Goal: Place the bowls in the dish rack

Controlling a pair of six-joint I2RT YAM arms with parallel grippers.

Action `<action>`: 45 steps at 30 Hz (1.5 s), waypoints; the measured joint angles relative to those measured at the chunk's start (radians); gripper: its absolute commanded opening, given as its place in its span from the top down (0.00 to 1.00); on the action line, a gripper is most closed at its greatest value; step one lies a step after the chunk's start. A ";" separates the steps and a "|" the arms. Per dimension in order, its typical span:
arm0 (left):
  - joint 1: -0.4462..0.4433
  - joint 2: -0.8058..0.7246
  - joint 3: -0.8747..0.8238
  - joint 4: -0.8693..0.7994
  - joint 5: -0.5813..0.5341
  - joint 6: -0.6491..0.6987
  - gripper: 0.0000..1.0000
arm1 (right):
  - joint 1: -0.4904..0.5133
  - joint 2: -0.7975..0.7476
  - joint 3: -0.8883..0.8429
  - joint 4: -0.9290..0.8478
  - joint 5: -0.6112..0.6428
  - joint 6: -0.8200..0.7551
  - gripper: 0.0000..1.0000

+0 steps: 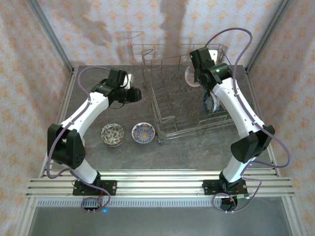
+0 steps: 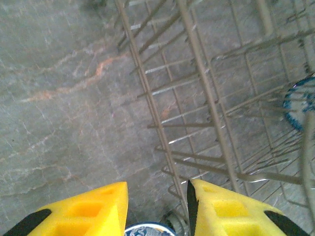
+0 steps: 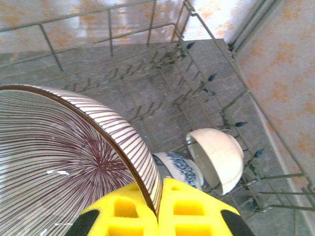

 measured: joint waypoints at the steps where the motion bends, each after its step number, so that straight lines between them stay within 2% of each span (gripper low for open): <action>1: -0.009 0.012 0.000 -0.005 0.000 0.006 0.63 | 0.000 0.000 -0.011 0.000 0.016 -0.001 1.00; 10: -0.111 0.104 0.000 -0.039 0.005 0.035 0.63 | 0.000 -0.002 -0.062 -0.014 0.140 -0.023 1.00; 20: -0.139 0.122 0.024 -0.076 -0.021 0.029 0.63 | -0.024 -0.013 -0.127 -0.014 0.211 -0.064 1.00; 32: -0.225 0.129 0.025 -0.070 -0.024 -0.038 0.62 | -0.051 -0.019 -0.214 -0.012 0.310 -0.122 1.00; 45: -0.243 0.127 0.025 -0.069 -0.036 -0.072 0.61 | -0.051 -0.036 -0.312 0.034 0.418 -0.169 1.00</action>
